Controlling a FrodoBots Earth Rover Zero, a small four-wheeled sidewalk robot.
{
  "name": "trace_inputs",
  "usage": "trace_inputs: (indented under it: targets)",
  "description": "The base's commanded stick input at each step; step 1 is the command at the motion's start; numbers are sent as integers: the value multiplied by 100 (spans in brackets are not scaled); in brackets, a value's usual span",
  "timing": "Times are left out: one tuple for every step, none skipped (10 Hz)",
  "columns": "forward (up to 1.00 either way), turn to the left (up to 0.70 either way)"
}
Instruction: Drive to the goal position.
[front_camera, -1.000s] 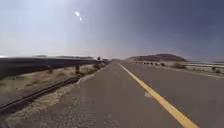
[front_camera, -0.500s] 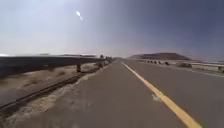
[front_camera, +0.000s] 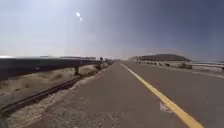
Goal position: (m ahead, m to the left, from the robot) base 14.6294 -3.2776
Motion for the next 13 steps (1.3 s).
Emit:
trace_inputs:
  targets:
    - [50, 0]
    - [50, 0]
    - [50, 0]
    - [50, 0]
    - [50, 0]
    - [50, 0]
    - [50, 0]
    - [50, 0]
    - [50, 0]
    - [50, -50]
    - [50, -50]
    - [50, -26]
    - [50, 0]
